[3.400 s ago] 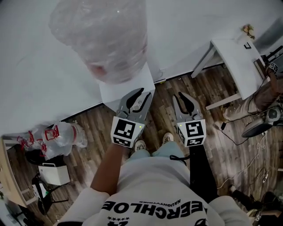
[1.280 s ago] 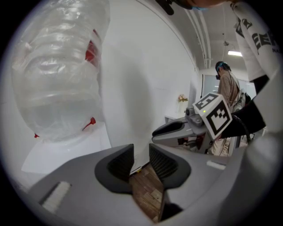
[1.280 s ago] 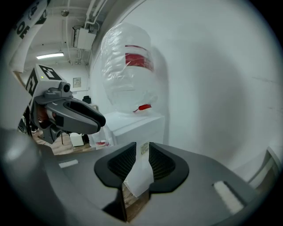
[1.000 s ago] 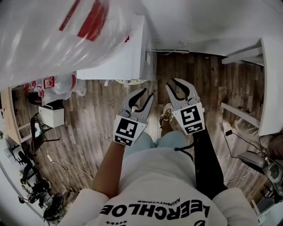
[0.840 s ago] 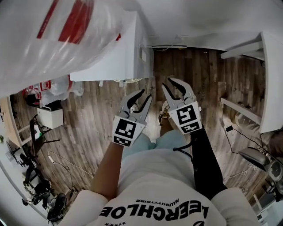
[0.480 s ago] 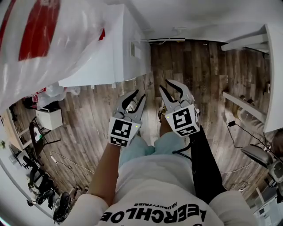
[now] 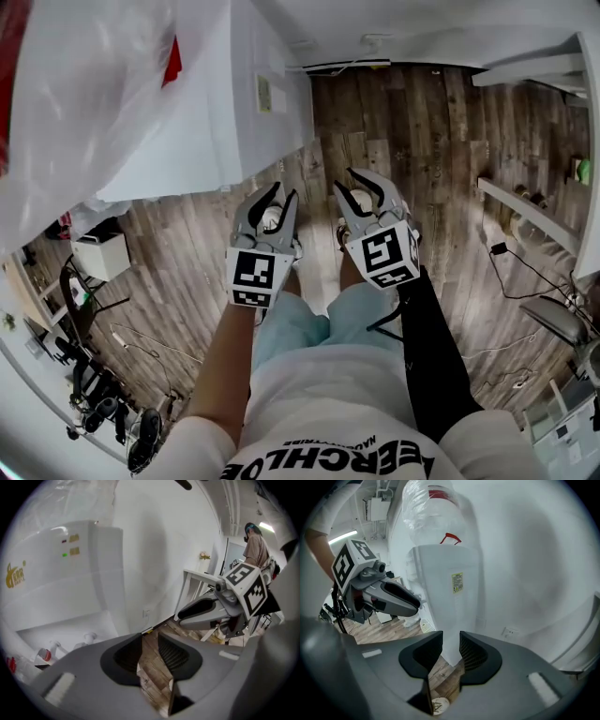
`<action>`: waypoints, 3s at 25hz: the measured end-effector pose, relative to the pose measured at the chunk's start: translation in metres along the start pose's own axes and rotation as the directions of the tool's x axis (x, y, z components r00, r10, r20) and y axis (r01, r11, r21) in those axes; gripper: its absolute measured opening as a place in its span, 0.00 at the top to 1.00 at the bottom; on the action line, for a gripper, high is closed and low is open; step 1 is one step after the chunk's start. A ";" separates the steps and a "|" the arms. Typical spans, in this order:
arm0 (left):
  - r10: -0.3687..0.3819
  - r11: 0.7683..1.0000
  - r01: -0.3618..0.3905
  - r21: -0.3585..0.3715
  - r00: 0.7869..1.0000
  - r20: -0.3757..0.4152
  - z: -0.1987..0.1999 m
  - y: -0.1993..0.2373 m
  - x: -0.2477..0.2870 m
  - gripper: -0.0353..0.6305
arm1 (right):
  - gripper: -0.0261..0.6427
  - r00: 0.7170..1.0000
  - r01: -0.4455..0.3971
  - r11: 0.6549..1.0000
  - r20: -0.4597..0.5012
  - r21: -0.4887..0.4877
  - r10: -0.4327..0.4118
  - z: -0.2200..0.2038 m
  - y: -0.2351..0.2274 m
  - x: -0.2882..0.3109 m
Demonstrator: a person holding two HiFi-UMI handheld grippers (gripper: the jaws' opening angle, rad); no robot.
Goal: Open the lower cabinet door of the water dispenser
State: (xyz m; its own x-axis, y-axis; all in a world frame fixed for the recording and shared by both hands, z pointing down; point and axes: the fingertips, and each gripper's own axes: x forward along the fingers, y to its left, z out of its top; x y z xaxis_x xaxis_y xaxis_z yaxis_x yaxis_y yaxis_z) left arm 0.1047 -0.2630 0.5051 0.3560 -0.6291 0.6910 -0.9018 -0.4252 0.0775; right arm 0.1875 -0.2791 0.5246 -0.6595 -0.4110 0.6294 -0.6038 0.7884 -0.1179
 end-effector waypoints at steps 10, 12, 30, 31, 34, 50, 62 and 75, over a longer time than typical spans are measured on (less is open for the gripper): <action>0.047 0.999 -0.047 0.011 0.998 -0.049 -0.040 0.017 0.038 0.78 | 0.78 1.000 -0.002 1.000 -0.026 0.015 0.002 -0.042 0.006 0.045; 0.058 0.998 -0.058 0.016 0.996 -0.060 -0.049 0.021 0.042 0.78 | 0.78 1.000 -0.008 1.000 -0.029 0.009 0.009 -0.047 0.010 0.056; 0.074 0.997 -0.074 0.016 0.995 -0.070 -0.098 0.050 0.083 0.77 | 0.73 0.999 -0.021 0.997 -0.046 -0.072 0.017 -0.085 0.016 0.131; 0.077 0.997 -0.075 0.025 0.995 -0.070 -0.098 0.050 0.083 0.76 | 0.73 0.999 -0.024 0.997 -0.047 -0.076 0.020 -0.086 0.016 0.133; 0.091 0.995 -0.089 0.038 0.993 -0.069 -0.100 0.054 0.081 0.75 | 0.73 0.998 -0.039 0.995 -0.061 -0.096 0.034 -0.093 0.016 0.139; 0.098 0.995 -0.096 0.024 0.988 -0.116 -0.130 0.072 0.104 0.75 | 0.72 0.986 -0.127 0.973 -0.133 -0.191 0.102 -0.123 0.013 0.196; 0.059 0.997 -0.055 0.047 0.994 -0.093 -0.122 0.075 0.115 0.75 | 0.71 0.972 -0.190 0.952 -0.184 -0.238 0.148 -0.127 0.019 0.239; 0.042 0.999 -0.038 0.039 0.993 -0.109 -0.131 0.074 0.119 0.75 | 0.70 0.956 -0.225 0.930 -0.249 -0.291 0.154 -0.141 0.018 0.266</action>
State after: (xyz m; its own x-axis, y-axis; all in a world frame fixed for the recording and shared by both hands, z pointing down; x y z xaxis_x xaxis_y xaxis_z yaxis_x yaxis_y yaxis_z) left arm 0.0484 -0.2837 0.6867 0.2888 -0.5717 0.7679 -0.9044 -0.4261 0.0228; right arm 0.0643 -0.3092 0.7981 -0.6123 -0.1577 0.7747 -0.2826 0.9588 -0.0282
